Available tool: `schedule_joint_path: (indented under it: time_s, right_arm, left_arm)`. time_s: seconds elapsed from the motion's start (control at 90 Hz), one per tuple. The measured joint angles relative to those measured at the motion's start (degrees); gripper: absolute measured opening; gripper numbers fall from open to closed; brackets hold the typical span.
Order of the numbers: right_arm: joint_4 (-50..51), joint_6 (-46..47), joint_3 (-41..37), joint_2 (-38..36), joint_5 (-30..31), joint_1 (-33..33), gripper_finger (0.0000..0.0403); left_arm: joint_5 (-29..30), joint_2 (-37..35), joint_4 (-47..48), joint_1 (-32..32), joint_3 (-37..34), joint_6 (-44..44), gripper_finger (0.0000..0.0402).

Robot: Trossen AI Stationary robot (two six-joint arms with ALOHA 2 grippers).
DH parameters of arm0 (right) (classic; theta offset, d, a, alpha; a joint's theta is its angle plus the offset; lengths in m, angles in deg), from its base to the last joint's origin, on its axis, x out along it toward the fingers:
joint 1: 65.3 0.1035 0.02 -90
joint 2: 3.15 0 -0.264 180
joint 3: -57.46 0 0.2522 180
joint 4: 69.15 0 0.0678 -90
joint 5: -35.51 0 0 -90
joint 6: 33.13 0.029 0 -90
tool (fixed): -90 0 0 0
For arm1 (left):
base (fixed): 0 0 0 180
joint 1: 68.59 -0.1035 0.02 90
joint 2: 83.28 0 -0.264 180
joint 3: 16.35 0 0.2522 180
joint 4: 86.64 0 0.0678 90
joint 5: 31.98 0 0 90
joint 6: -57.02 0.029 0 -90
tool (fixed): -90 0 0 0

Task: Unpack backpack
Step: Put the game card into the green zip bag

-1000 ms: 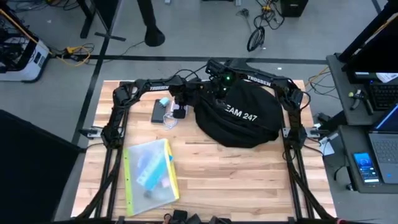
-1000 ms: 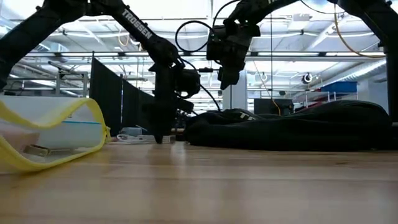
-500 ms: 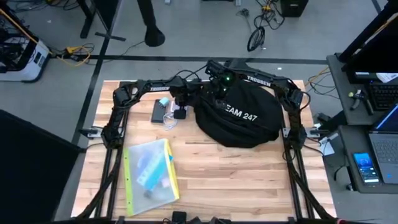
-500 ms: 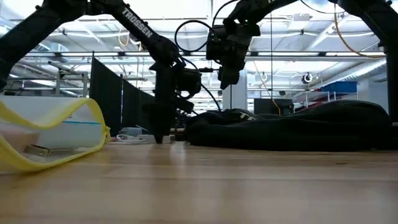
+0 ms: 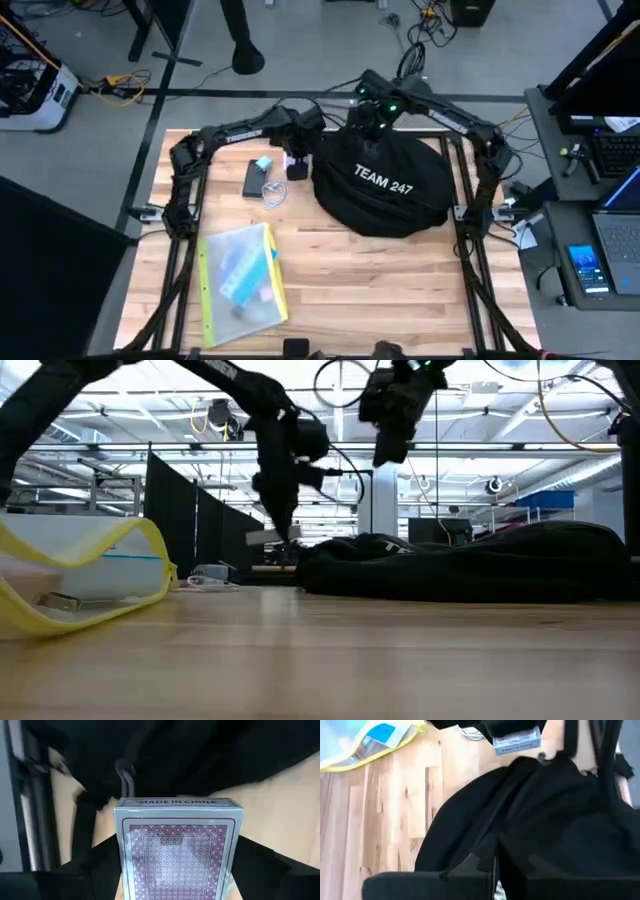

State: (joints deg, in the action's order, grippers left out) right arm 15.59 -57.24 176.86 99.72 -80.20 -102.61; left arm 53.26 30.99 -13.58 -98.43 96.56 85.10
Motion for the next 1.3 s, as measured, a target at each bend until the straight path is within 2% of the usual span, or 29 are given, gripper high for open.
schedule_joint_path:
  time_s: [0.078,0.178,0.322,0.456,0.578,0.689,0.844,0.911,1.3]
  right_arm:
    - [-2.0,1.3,-5.3,-3.8,-2.2,-1.4,0.0000]
    - [-7.0,2.8,-16.8,-10.8,-10.9,-3.1,0.0000]
    - [-26.9,8.9,-37.2,-22.2,-20.3,-2.5,0.0000]
    - [-49.6,16.0,-52.7,-30.1,-22.4,0.5,0.0000]
    - [-61.0,20.7,-61.2,-32.9,-22.2,2.9,0.0000]
    - [-62.9,19.9,-64.1,-33.0,-22.2,4.7,0.0000]
    - [-63.1,15.5,-64.4,-31.5,-22.0,5.7,0.0000]
    - [-63.1,15.8,-64.4,-31.3,-22.0,5.7,0.0000]
    - [-66.2,16.5,-64.3,-31.3,-22.0,5.7,0.0000]
  left_arm:
    - [-3.2,-2.7,-1.3,0.4,0.1,-2.3,0.0284]
    - [-6.6,-4.9,-3.1,1.1,0.2,-6.0,0.0284]
    - [-7.2,-6.4,-6.2,4.3,0.1,-14.7,0.0284]
    - [-7.3,-7.1,-10.5,9.1,0.2,-25.7,0.0284]
    - [-5.2,-7.2,-16.6,14.0,0.2,-33.8,0.0284]
    - [-2.0,-7.2,-19.7,17.9,0.2,-39.9,0.0284]
    - [9.1,-7.2,-20.8,21.6,0.2,-45.8,0.0284]
    - [12.0,-7.4,-22.3,22.2,0.2,-47.5,0.0284]
    - [15.8,-13.0,-25.5,22.7,0.4,-45.7,0.0284]
